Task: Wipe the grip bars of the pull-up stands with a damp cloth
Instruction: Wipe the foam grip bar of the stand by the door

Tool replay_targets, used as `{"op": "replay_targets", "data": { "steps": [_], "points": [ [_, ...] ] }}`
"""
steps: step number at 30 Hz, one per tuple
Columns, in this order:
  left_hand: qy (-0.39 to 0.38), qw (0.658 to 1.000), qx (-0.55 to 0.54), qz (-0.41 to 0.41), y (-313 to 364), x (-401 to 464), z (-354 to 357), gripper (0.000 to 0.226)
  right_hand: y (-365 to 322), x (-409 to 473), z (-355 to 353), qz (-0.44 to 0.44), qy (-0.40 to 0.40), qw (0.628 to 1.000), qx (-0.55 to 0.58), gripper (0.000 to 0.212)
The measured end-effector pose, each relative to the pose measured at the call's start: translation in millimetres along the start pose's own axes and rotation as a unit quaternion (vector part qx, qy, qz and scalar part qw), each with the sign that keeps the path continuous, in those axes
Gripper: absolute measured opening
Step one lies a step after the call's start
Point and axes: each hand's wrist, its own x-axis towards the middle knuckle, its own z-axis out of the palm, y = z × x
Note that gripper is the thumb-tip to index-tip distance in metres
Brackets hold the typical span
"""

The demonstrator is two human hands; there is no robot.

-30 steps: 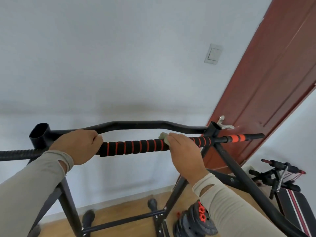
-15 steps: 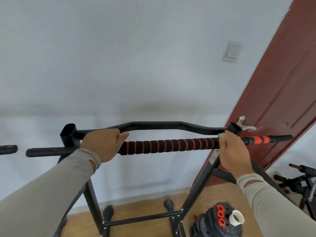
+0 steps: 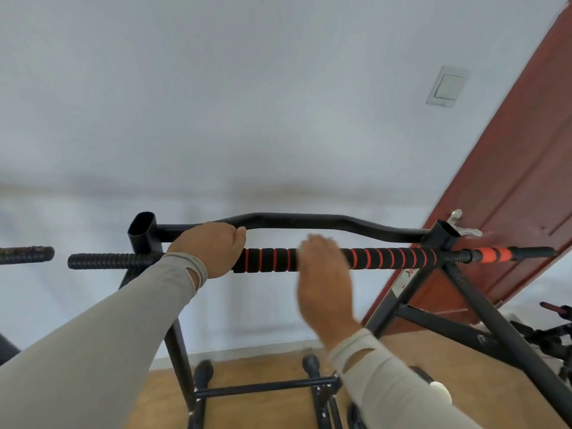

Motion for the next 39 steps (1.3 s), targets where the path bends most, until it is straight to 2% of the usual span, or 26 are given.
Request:
{"op": "replay_targets", "data": {
  "steps": [2,4,7,10,13,17,20,22,24,26,28,30,34,36,39],
  "points": [
    [-0.003,1.0,-0.007,0.006,-3,2,1,0.049,-57,3,19,-0.035,-0.031,0.999,0.026,0.026],
    [-0.022,0.999,-0.008,0.023,-9,4,2,0.038,-85,9,25,-0.046,-0.059,0.996,0.049,0.026],
    [-0.019,0.999,-0.042,0.011,-12,6,2,0.036,-65,19,11,-0.113,-0.082,0.99,0.027,0.017],
    [-0.015,0.999,-0.042,0.004,-11,5,1,0.041,-17,23,-14,-0.139,-0.107,0.984,-0.007,0.02],
    [-0.033,0.999,-0.037,-0.002,-10,5,-1,0.043,44,15,-39,-0.108,-0.11,0.986,-0.064,0.033],
    [-0.058,0.997,-0.057,-0.02,-5,8,1,0.045,131,11,-82,-0.004,-0.141,0.977,-0.162,0.041],
    [-0.099,0.991,-0.087,-0.035,-4,12,0,0.047,167,11,-110,0.096,-0.16,0.959,-0.215,0.037],
    [-0.113,0.988,-0.096,-0.04,-3,13,-1,0.048,171,12,-111,0.141,-0.158,0.955,-0.209,0.032],
    [-0.09,0.991,-0.088,-0.034,-2,10,-5,0.048,164,11,-103,0.167,-0.136,0.959,-0.183,0.026],
    [0.001,0.999,-0.032,-0.014,-1,1,-6,0.045,156,9,-100,0.199,-0.099,0.965,-0.14,0.022],
    [0.115,0.993,0.022,0.009,0,-15,0,0.04,153,7,-101,0.207,-0.095,0.967,-0.117,0.031],
    [0.144,0.989,0.038,0.02,3,-27,8,0.04,156,5,-101,0.197,-0.109,0.967,-0.122,0.038],
    [0.109,0.994,0.022,-0.022,2,-20,10,0.047,150,6,-91,0.224,-0.086,0.962,-0.127,0.031],
    [0.084,0.996,0.024,-0.029,2,-15,6,0.049,131,7,-82,0.186,-0.062,0.971,-0.134,0.02],
    [0.053,0.998,0.022,-0.027,4,-13,5,0.05,86,7,-61,0.119,-0.038,0.987,-0.103,0.015]
  ]
}}
